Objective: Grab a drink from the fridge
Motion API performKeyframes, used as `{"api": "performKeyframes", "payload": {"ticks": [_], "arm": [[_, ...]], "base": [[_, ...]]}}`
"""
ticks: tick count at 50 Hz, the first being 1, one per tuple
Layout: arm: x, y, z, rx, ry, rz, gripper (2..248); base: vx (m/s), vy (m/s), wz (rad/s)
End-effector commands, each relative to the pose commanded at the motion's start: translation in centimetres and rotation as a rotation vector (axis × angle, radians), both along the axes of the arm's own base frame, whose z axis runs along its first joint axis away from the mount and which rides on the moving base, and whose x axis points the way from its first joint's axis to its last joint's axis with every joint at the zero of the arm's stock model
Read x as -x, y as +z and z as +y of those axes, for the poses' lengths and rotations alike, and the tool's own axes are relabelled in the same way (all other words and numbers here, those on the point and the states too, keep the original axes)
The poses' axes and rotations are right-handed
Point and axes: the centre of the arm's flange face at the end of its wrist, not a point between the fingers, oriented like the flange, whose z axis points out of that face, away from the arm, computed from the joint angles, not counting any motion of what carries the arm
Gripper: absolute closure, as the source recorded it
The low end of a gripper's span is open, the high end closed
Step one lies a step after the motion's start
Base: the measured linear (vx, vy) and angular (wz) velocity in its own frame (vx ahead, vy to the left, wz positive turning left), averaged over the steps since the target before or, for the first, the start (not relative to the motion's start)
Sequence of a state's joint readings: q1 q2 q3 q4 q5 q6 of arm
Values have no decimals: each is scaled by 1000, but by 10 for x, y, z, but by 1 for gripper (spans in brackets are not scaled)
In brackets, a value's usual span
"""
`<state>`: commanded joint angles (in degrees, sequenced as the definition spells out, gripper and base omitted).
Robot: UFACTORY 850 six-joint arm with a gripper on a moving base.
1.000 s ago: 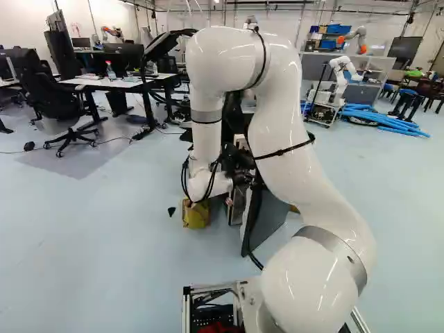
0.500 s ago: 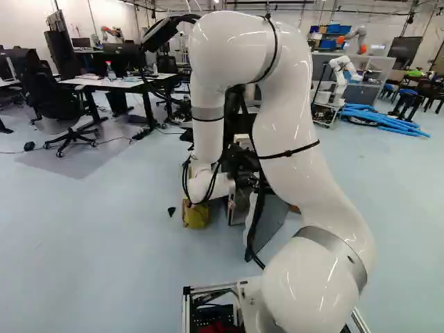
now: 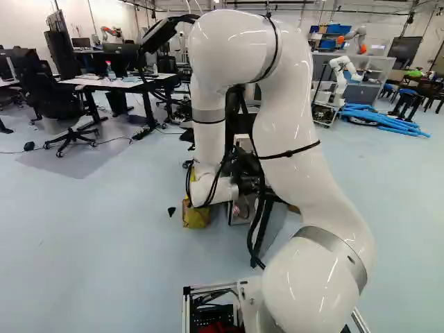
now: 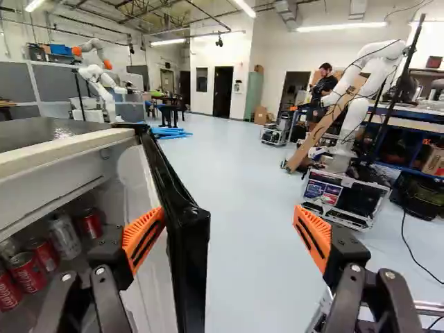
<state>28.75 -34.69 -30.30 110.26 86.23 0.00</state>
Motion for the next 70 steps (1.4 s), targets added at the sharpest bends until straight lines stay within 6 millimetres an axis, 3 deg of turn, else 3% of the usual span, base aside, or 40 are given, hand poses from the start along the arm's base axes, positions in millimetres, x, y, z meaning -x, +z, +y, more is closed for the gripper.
{"api": "performKeyframes", "payload": {"ticks": [22, 70], "arm": [[-6, 3, -25, -5, -179, -22, 3], [-59, 15, -98, -104, -525, -160, 3]], "base": [[0, 0, 0], [0, 0, 0]]}}
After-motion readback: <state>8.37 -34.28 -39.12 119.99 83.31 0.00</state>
